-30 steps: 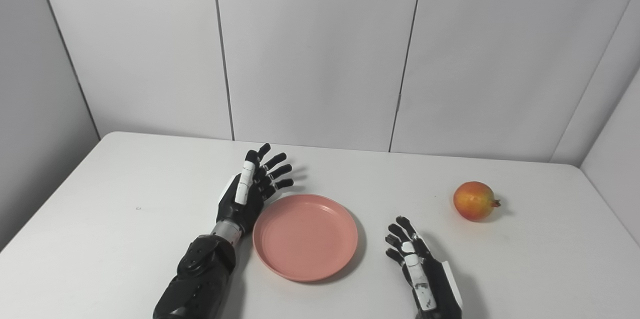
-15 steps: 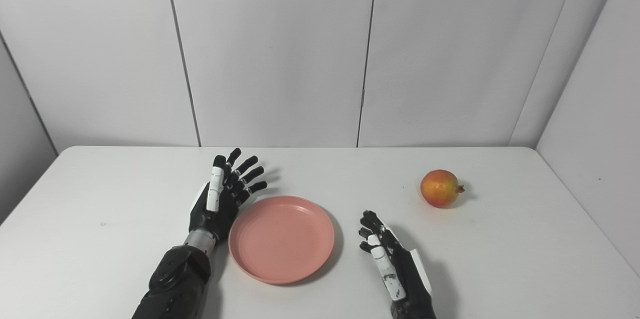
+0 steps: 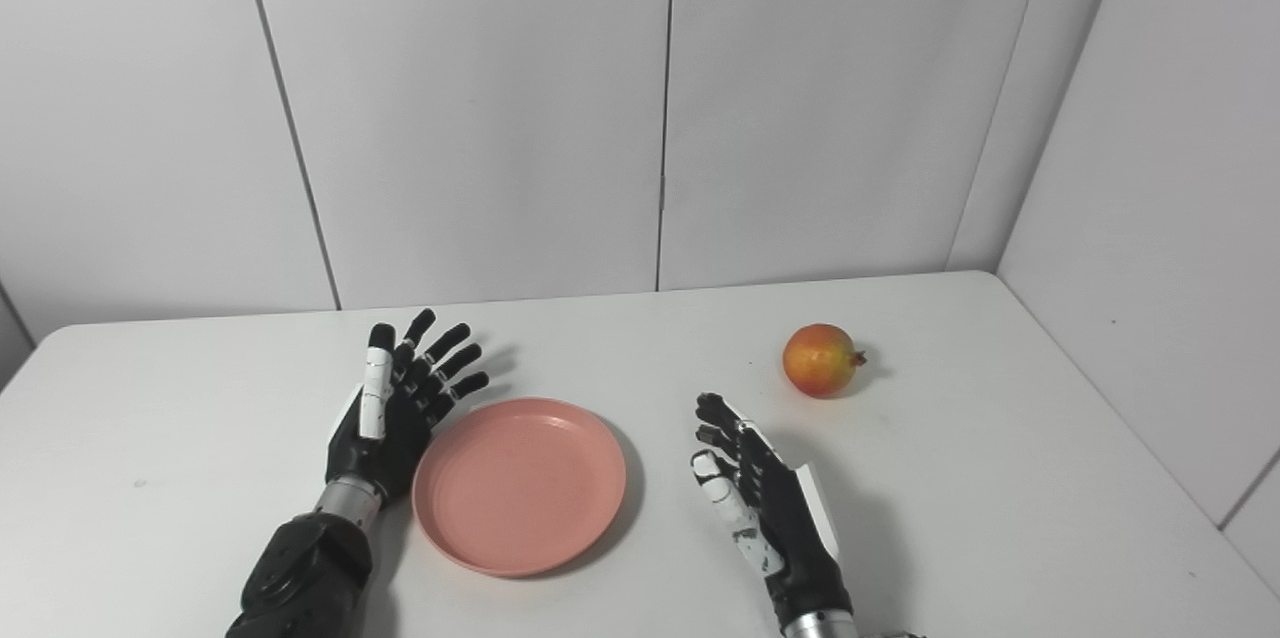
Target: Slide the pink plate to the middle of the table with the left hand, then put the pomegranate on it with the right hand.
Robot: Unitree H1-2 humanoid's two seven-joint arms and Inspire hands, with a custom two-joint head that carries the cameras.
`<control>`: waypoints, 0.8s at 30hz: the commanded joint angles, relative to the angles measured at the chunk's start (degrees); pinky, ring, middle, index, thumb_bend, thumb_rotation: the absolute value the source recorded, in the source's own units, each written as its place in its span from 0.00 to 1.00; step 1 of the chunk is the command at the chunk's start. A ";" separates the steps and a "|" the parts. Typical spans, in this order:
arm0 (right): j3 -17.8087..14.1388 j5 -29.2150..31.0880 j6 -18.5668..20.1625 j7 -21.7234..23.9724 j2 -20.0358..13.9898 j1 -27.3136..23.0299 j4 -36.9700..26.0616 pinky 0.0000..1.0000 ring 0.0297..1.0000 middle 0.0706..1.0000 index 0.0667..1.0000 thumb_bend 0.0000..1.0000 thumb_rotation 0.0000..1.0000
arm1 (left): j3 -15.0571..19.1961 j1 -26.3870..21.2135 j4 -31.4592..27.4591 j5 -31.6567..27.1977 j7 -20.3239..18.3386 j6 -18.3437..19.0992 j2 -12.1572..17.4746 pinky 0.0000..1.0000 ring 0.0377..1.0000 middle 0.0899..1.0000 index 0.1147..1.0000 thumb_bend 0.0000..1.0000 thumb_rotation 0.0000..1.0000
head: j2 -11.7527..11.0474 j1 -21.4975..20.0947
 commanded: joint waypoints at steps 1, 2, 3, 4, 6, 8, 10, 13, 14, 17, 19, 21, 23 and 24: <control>-0.53 -0.52 -2.49 -0.46 -0.97 -2.94 -2.76 0.74 0.83 0.85 0.84 0.79 0.88 | 0.41 4.86 4.03 -0.38 -1.29 -0.66 -0.18 0.72 0.83 0.85 0.96 0.98 0.81 | -0.22 -0.27; -0.68 -0.72 -2.14 -0.47 -1.22 -3.40 -3.02 0.74 0.83 0.85 0.84 0.79 0.87 | 0.46 4.82 4.25 -0.38 -1.33 -0.81 -0.21 0.72 0.83 0.85 0.97 0.97 0.82 | -0.31 -0.34; -0.77 -1.16 -1.83 -0.59 -1.48 -3.80 -3.22 0.74 0.83 0.85 0.84 0.79 0.86 | 0.52 4.75 4.60 -0.40 -1.39 -1.00 -0.23 0.71 0.83 0.84 0.97 0.97 0.82 | -0.42 -0.39; -0.84 -1.83 -1.34 -0.71 -1.79 -4.26 -3.51 0.73 0.83 0.84 0.84 0.79 0.86 | 0.64 4.68 4.93 -0.49 -1.49 -1.09 -0.26 0.71 0.83 0.84 0.97 0.96 0.82 | -0.51 -0.41; -0.99 -2.64 -0.49 -0.79 -2.28 -4.93 -3.99 0.74 0.82 0.84 0.83 0.80 0.85 | 0.91 4.55 5.45 -0.67 -1.55 -1.22 -0.39 0.72 0.83 0.84 0.97 0.96 0.82 | -0.68 -0.43; -1.00 -4.41 -0.13 -0.97 -3.11 -5.92 -4.41 0.73 0.82 0.84 0.83 0.78 0.85 | 1.09 4.42 5.99 -0.66 -1.70 -1.58 -0.45 0.72 0.84 0.84 0.97 0.96 0.82 | -0.82 -0.45; -0.86 -6.93 0.55 -1.09 -4.01 -7.01 -4.81 0.73 0.82 0.84 0.82 0.77 0.87 | 1.15 4.28 6.54 -0.53 -1.85 -2.00 -0.42 0.71 0.84 0.84 0.97 0.96 0.83 | -1.04 -0.54; -0.82 -9.36 1.02 -0.84 -5.15 -8.55 -4.93 0.73 0.82 0.84 0.82 0.77 0.87 | 1.39 4.07 7.30 -0.78 -2.31 -2.26 -0.38 0.72 0.84 0.85 0.97 0.96 0.82 | -1.33 -0.70; -0.79 -10.21 1.00 -0.85 -5.52 -9.04 -4.89 0.73 0.81 0.83 0.82 0.77 0.87 | 1.54 4.01 7.53 -0.93 -2.52 -2.31 -0.39 0.72 0.84 0.85 0.97 0.96 0.82 | -1.33 -0.70; -0.73 -12.67 1.69 -0.76 -6.45 -10.33 -4.97 0.74 0.80 0.82 0.81 0.78 0.87 | 1.72 3.90 7.93 -1.00 -3.08 -2.65 -0.42 0.73 0.85 0.86 0.97 0.96 0.82 | -1.39 -0.69; -0.67 -14.42 2.85 -0.33 -7.22 -11.42 -5.32 0.75 0.79 0.81 0.81 0.80 0.88 | 1.76 3.96 7.90 -1.10 -3.23 -2.68 -0.43 0.73 0.85 0.86 0.98 0.95 0.83 | -1.39 -0.69; -0.70 -15.73 3.86 0.18 -8.12 -12.50 -5.62 0.78 0.81 0.82 0.82 0.81 0.88 | 1.88 4.10 7.77 -1.33 -3.22 -2.54 -0.53 0.74 0.84 0.86 0.98 0.95 0.82 | -1.58 -0.63; -0.75 -16.68 4.52 0.44 -9.02 -13.47 -5.78 0.79 0.82 0.83 0.82 0.81 0.88 | 1.88 4.25 7.76 -1.38 -3.37 -2.66 -0.57 0.74 0.84 0.86 0.98 0.95 0.82 | -1.94 -0.11; -0.77 -17.18 4.80 0.54 -9.45 -13.94 -5.80 0.79 0.82 0.83 0.82 0.82 0.88 | 1.90 4.28 7.82 -1.39 -3.42 -2.75 -0.58 0.74 0.84 0.86 0.98 0.94 0.82 | -1.94 -0.11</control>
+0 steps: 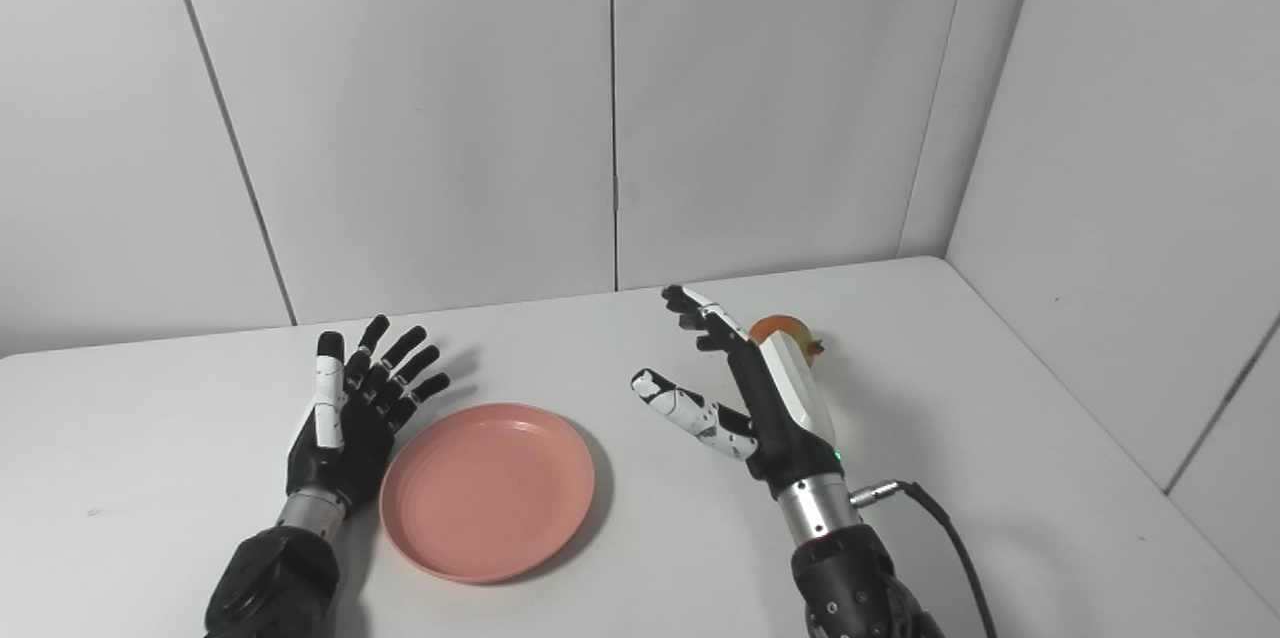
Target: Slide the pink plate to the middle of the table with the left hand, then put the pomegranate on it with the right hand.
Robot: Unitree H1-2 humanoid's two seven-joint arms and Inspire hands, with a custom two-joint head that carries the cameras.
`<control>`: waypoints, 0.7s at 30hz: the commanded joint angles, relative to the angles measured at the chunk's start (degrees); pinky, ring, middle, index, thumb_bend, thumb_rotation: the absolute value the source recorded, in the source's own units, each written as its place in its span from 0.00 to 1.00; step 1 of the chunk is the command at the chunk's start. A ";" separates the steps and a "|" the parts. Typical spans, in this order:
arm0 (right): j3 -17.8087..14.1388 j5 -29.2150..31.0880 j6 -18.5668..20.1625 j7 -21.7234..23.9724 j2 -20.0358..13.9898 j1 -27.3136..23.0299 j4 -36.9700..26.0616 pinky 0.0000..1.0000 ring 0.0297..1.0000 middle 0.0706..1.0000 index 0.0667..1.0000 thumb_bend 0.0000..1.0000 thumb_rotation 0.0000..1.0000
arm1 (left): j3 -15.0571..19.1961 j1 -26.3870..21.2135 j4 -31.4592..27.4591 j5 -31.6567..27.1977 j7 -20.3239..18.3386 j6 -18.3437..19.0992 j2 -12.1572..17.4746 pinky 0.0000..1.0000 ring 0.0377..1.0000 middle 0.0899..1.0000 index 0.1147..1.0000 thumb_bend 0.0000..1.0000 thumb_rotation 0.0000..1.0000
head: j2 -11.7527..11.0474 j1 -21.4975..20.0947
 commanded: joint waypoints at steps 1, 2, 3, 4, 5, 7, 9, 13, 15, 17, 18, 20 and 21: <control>-0.39 -1.19 1.01 0.20 -1.41 -3.15 -1.97 0.79 0.83 0.83 0.82 0.82 0.88 | 0.34 5.84 4.65 -0.34 -1.43 -0.97 -0.49 0.73 0.84 0.86 0.98 0.94 0.82 | 0.09 0.07; -0.44 -1.94 0.84 0.14 -2.18 -3.84 -1.62 0.79 0.83 0.83 0.82 0.82 0.88 | 0.28 5.92 4.49 -0.18 -1.16 -0.99 -0.58 0.73 0.84 0.86 0.98 0.94 0.82 | 0.00 0.23; -0.48 -2.44 0.66 0.10 -2.70 -4.29 -1.35 0.77 0.82 0.83 0.81 0.83 0.88 | 0.23 5.97 4.36 -0.05 -0.96 -1.00 -0.65 0.73 0.83 0.85 0.98 0.95 0.82 | 0.00 0.23; -0.40 -3.76 0.43 -0.01 -3.66 -5.02 -0.80 0.75 0.82 0.83 0.81 0.83 0.87 | 0.31 5.99 4.33 -0.14 -0.97 -0.94 -0.72 0.73 0.83 0.85 0.97 0.95 0.82 | 0.00 0.23; -0.34 -4.70 0.28 -0.07 -4.30 -5.50 -0.42 0.74 0.82 0.83 0.80 0.84 0.88 | 0.37 6.00 4.32 -0.23 -1.02 -0.90 -0.76 0.73 0.84 0.84 0.97 0.96 0.82 | 0.00 0.23; -0.08 -7.09 -0.68 -0.51 -5.98 -6.67 0.68 0.71 0.80 0.82 0.79 0.85 0.88 | 0.59 6.00 4.37 -0.57 -1.30 -0.82 -0.82 0.74 0.84 0.84 0.97 0.96 0.81 | 0.07 0.23; 0.40 -10.30 -1.42 -1.17 -7.96 -8.21 2.20 0.69 0.78 0.80 0.78 0.86 0.87 | 0.63 5.97 4.53 -0.49 -1.33 -0.99 -0.83 0.74 0.84 0.84 0.97 0.96 0.82 | 0.07 0.23; 1.52 -14.59 -1.65 -1.98 -10.51 -10.33 4.28 0.68 0.77 0.80 0.77 0.87 0.87 | 0.56 6.14 4.24 -0.21 -1.17 -1.17 -0.86 0.73 0.84 0.84 0.97 0.97 0.82 | 0.24 0.28; 2.05 -16.12 -1.62 -2.04 -11.71 -11.44 5.42 0.69 0.77 0.80 0.78 0.86 0.85 | 0.54 6.35 3.83 -0.15 -1.00 -1.09 -0.93 0.73 0.84 0.84 0.97 0.96 0.83 | 0.28 0.27; 2.45 -16.69 -1.64 -2.06 -12.65 -12.75 6.95 0.69 0.77 0.80 0.77 0.87 0.84 | 0.56 6.47 3.53 -0.20 -0.94 -0.90 -0.96 0.73 0.84 0.84 0.97 0.96 0.83 | 0.30 0.25; 2.61 -16.88 -1.62 -2.09 -12.99 -13.27 7.56 0.68 0.76 0.79 0.77 0.87 0.83 | 0.57 6.52 3.42 -0.24 -0.97 -0.83 -0.96 0.73 0.84 0.84 0.97 0.95 0.83 | 0.30 0.25; 3.05 -17.67 -1.70 -2.22 -13.74 -14.38 8.96 0.66 0.75 0.78 0.76 0.88 0.83 | 0.56 6.58 3.29 -0.32 -1.19 -0.76 -0.92 0.73 0.84 0.84 0.97 0.95 0.83 | 0.32 0.21; 3.27 -18.02 -1.62 -2.24 -13.99 -14.76 9.49 0.66 0.75 0.78 0.76 0.88 0.83 | 0.56 6.58 3.35 -0.34 -1.28 -0.81 -0.89 0.73 0.84 0.84 0.98 0.95 0.83 | 0.37 0.20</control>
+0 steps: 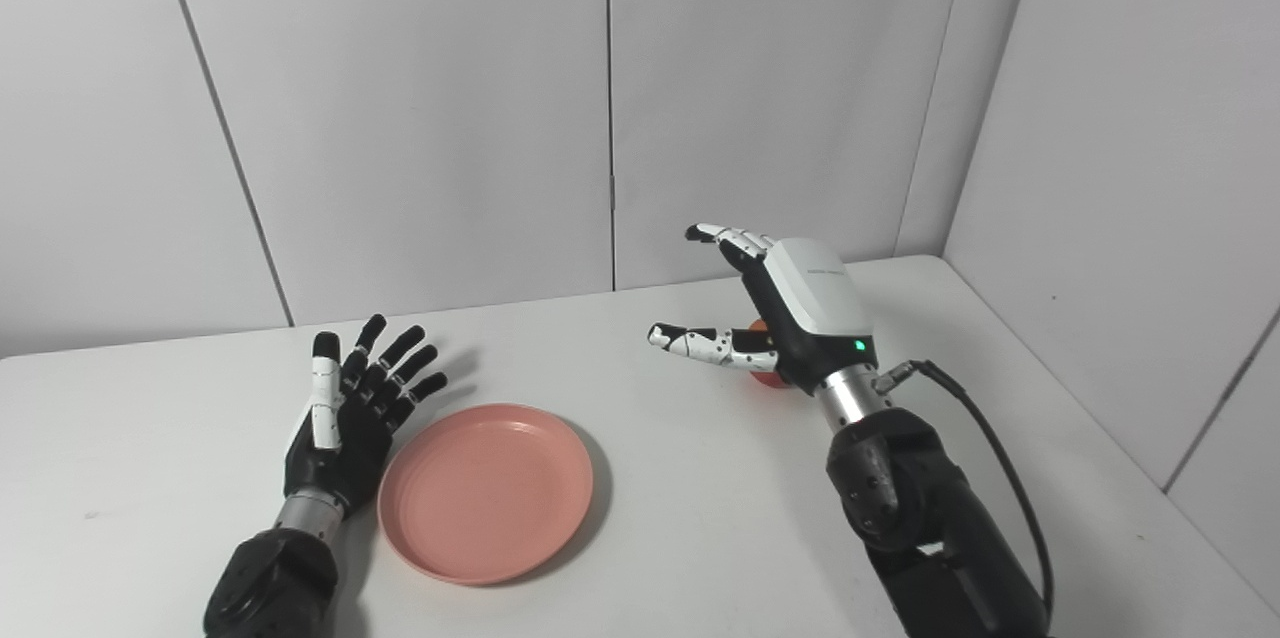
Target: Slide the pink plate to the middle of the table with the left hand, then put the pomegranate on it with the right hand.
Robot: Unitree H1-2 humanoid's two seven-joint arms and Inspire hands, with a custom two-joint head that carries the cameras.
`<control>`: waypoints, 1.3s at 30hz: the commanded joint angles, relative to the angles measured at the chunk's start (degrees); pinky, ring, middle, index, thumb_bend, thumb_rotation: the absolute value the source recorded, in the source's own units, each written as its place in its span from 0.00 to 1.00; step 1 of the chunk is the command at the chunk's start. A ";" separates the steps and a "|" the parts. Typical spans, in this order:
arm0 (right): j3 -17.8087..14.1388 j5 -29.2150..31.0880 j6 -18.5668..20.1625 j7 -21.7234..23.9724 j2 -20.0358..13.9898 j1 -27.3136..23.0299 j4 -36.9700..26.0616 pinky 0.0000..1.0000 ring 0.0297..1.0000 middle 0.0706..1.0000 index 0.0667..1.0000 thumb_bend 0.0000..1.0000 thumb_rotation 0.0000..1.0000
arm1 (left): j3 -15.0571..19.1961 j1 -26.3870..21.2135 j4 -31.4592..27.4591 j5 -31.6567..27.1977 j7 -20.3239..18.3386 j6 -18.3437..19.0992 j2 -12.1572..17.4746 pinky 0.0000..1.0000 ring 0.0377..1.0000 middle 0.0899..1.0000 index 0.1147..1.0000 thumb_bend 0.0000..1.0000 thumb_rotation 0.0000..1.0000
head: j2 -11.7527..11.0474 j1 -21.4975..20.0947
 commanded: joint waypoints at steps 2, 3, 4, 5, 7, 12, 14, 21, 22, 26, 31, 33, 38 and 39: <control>0.33 -1.80 -1.30 -1.03 -2.46 -4.30 0.43 0.66 0.76 0.78 0.76 0.88 0.82 | 0.28 6.40 3.88 -0.36 -1.09 -0.77 -0.76 0.73 0.84 0.84 0.98 0.96 0.83 | 0.02 0.02; 0.68 -2.56 -0.94 -0.82 -2.88 -4.76 1.05 0.67 0.76 0.78 0.76 0.87 0.80 | 0.28 6.38 3.94 -0.37 -1.14 -0.85 -0.75 0.73 0.83 0.84 0.98 0.96 0.83 | 0.02 0.02; 1.49 -4.33 -1.03 -1.01 -3.77 -5.45 2.23 0.68 0.77 0.78 0.76 0.87 0.80 | 0.23 6.47 3.62 -0.28 -0.92 -0.71 -0.83 0.73 0.83 0.84 0.98 0.96 0.83 | 0.02 0.02; 2.08 -5.55 -1.14 -1.21 -4.39 -5.92 3.04 0.68 0.77 0.78 0.76 0.87 0.78 | 0.20 6.55 3.37 -0.21 -0.74 -0.59 -0.89 0.73 0.83 0.84 0.98 0.95 0.83 | 0.02 0.02; 3.51 -7.91 -1.59 -1.82 -5.79 -7.10 5.35 0.70 0.77 0.78 0.76 0.88 0.77 | 0.23 6.64 3.06 -0.29 -0.70 -0.39 -0.98 0.73 0.84 0.84 0.98 0.95 0.83 | 0.02 0.02; 5.42 -10.26 -1.46 -3.05 -7.40 -9.50 10.76 0.68 0.75 0.75 0.73 0.91 0.75 | 0.77 6.80 2.91 -1.12 -1.15 0.16 -1.19 0.73 0.83 0.83 0.98 0.96 0.82 | 0.22 0.48; 5.74 -10.16 -1.39 -3.66 -7.47 -10.35 13.05 0.67 0.74 0.75 0.73 0.91 0.75 | 0.81 6.73 3.08 -1.12 -1.23 0.10 -1.16 0.72 0.82 0.82 0.98 0.96 0.82 | 0.22 0.48; 7.27 -10.41 -0.29 -4.34 -7.70 -12.95 20.21 0.66 0.73 0.74 0.72 0.90 0.77 | 0.53 7.12 2.30 -0.96 -0.96 0.26 -1.30 0.71 0.81 0.82 0.98 0.96 0.83 | 0.51 0.99; 7.43 -10.34 -0.07 -4.51 -7.62 -13.38 21.46 0.66 0.73 0.74 0.72 0.90 0.77 | 0.46 7.25 1.97 -0.90 -0.82 0.45 -1.34 0.71 0.81 0.82 0.98 0.96 0.83 | 0.69 1.14; 7.93 -9.93 0.48 -4.95 -7.00 -14.71 25.42 0.65 0.72 0.73 0.71 0.89 0.76 | 0.39 7.38 1.65 -1.09 -1.05 0.80 -1.34 0.72 0.82 0.83 0.99 0.97 0.83 | 0.69 1.14; 7.77 -8.35 1.47 -4.74 -5.93 -15.79 29.18 0.61 0.70 0.73 0.72 0.91 0.79 | 0.33 7.73 0.91 -1.01 -0.75 0.99 -1.53 0.71 0.81 0.83 0.98 0.97 0.82 | 1.02 1.55; 7.56 -7.32 2.18 -4.62 -5.11 -16.13 31.06 0.61 0.70 0.74 0.71 0.91 0.78 | 0.22 7.78 0.78 -0.92 -0.78 0.96 -1.53 0.70 0.81 0.83 0.99 0.97 0.83 | 1.02 1.55; 8.15 -6.68 3.68 -5.36 -3.73 -16.47 34.98 0.60 0.69 0.74 0.72 0.89 0.76 | 0.22 8.12 -0.19 -0.90 -0.09 1.67 -1.74 0.70 0.80 0.82 0.98 0.97 0.82 | 1.27 1.89; 8.25 -6.55 4.06 -5.25 -3.60 -16.36 35.22 0.60 0.69 0.74 0.72 0.90 0.77 | 0.16 8.26 -0.58 -0.86 0.00 1.86 -1.77 0.70 0.81 0.82 0.98 0.97 0.82 | 1.53 1.93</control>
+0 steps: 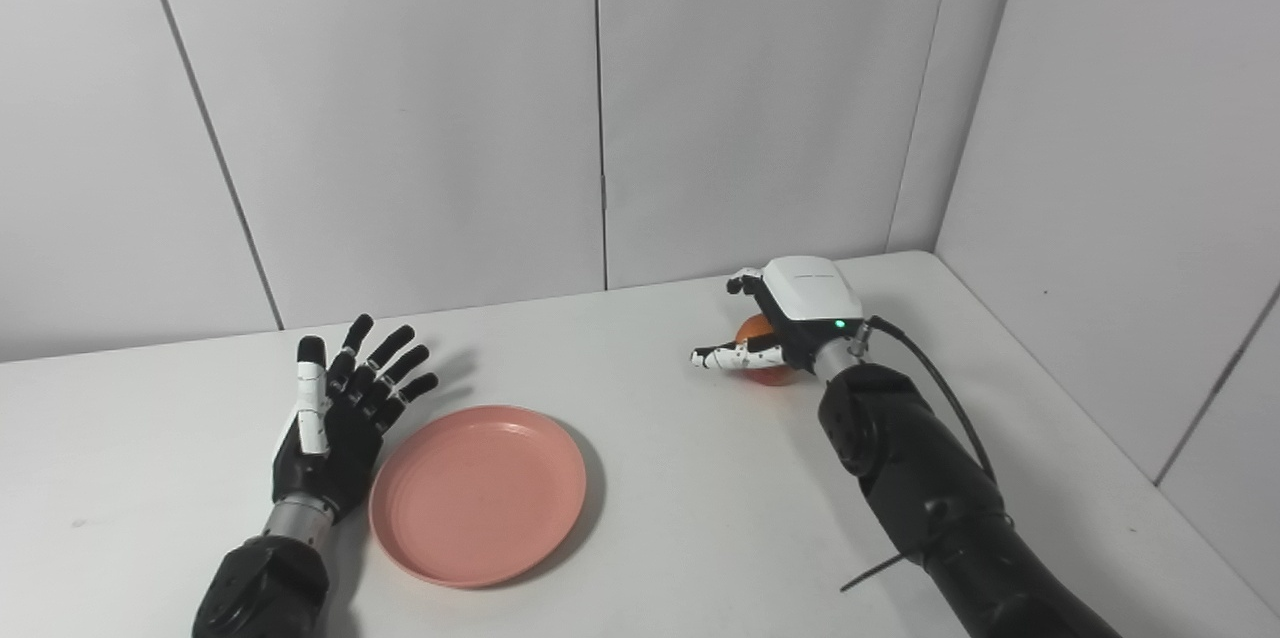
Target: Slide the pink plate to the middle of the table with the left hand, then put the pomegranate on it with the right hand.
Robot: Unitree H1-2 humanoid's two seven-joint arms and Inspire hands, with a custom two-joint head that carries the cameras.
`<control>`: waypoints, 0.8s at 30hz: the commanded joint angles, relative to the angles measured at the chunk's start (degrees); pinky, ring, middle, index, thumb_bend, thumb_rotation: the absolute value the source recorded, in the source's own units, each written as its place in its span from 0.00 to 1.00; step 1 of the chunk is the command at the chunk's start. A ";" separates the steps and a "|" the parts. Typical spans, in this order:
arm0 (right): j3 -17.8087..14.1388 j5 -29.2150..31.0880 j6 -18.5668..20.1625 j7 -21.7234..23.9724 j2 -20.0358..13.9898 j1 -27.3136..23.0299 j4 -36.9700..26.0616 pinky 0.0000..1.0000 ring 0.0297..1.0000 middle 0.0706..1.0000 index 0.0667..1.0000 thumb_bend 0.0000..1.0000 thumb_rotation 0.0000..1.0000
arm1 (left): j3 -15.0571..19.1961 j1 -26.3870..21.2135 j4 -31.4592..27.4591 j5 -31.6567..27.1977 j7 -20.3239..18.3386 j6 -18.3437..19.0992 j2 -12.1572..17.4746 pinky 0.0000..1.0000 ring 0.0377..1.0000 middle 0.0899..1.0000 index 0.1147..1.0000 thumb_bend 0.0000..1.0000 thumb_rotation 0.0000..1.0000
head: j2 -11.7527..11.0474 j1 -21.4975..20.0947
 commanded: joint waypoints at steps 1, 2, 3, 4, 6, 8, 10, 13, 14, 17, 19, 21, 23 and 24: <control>-0.17 0.59 1.89 -1.56 -0.81 -3.24 -0.52 0.61 0.69 0.74 0.72 0.90 0.78 | -0.01 6.81 2.56 -0.27 0.11 1.19 -1.49 0.71 0.81 0.82 0.98 0.97 0.82 | 0.04 0.08; -0.19 0.97 1.86 -1.69 -0.66 -2.95 -0.37 0.61 0.69 0.74 0.72 0.90 0.78 | -0.07 6.84 2.55 -0.23 -0.06 1.13 -1.45 0.71 0.81 0.82 0.98 0.97 0.82 | 0.04 0.08; -0.16 1.29 1.82 -1.83 -0.60 -2.76 -0.30 0.59 0.69 0.74 0.71 0.89 0.77 | -0.11 6.85 2.55 -0.21 -0.17 1.10 -1.42 0.71 0.81 0.82 0.98 0.97 0.83 | 0.04 0.08; -0.14 1.58 1.91 -1.93 -0.48 -2.47 -0.28 0.59 0.69 0.74 0.71 0.89 0.77 | -0.18 6.85 2.56 -0.17 -0.31 1.04 -1.36 0.71 0.81 0.83 0.98 0.97 0.83 | 0.35 0.02; -0.12 1.99 2.21 -1.99 -0.32 -2.05 -0.30 0.58 0.69 0.74 0.71 0.89 0.76 | -0.23 6.84 2.51 -0.15 -0.33 1.09 -1.32 0.71 0.81 0.83 0.99 0.96 0.84 | 0.35 0.02; -0.10 2.28 2.58 -2.05 -0.19 -1.73 -0.23 0.58 0.69 0.74 0.71 0.89 0.77 | -0.21 6.82 2.49 -0.17 -0.14 1.22 -1.37 0.71 0.81 0.82 0.98 0.97 0.83 | 0.35 0.02; 0.00 2.59 2.78 -2.30 -0.14 -1.59 0.16 0.58 0.68 0.74 0.71 0.89 0.77 | -0.19 6.84 2.26 -0.12 0.20 1.46 -1.46 0.71 0.81 0.81 0.98 0.97 0.83 | 0.43 0.36; 0.28 2.86 2.74 -2.77 -0.14 -1.56 0.93 0.58 0.68 0.73 0.70 0.89 0.75 | -0.23 6.95 1.87 0.08 0.65 1.74 -1.53 0.71 0.81 0.82 0.97 0.97 0.83 | 0.43 0.36; 0.41 2.87 2.72 -2.86 -0.20 -1.52 1.02 0.57 0.67 0.72 0.70 0.88 0.75 | -0.32 7.06 1.65 0.16 0.71 1.78 -1.53 0.71 0.81 0.82 0.97 0.97 0.83 | 0.70 0.56; 0.49 3.22 2.69 -3.14 -0.25 -1.53 1.25 0.46 0.56 0.65 0.63 0.87 0.67 | -0.39 7.06 1.67 0.26 0.76 1.77 -1.49 0.70 0.81 0.81 0.97 0.97 0.83 | 0.70 0.56; 0.48 3.45 2.89 -3.43 -0.23 -1.55 1.22 0.42 0.52 0.62 0.61 0.86 0.56 | -0.37 7.14 1.40 0.26 0.83 2.00 -1.58 0.70 0.81 0.81 0.97 0.97 0.83 | 0.99 0.45; 0.77 3.14 4.09 -3.26 -0.04 -1.90 1.71 0.38 0.46 0.55 0.57 0.87 0.33 | -0.39 7.18 1.26 0.27 0.70 2.08 -1.61 0.71 0.81 0.81 0.97 0.97 0.83 | 1.03 0.47; 1.04 3.41 4.67 -2.81 -0.01 -2.08 1.94 0.36 0.43 0.50 0.54 0.88 0.22 | -0.36 7.14 1.28 0.29 0.79 2.10 -1.67 0.70 0.81 0.81 0.97 0.98 0.82 | 1.10 0.66; 1.14 3.72 4.49 -2.81 -0.05 -2.08 2.11 0.35 0.42 0.49 0.54 0.89 0.19 | -0.31 7.15 1.22 0.23 0.85 2.20 -1.71 0.70 0.81 0.81 0.97 0.98 0.82 | 1.10 0.66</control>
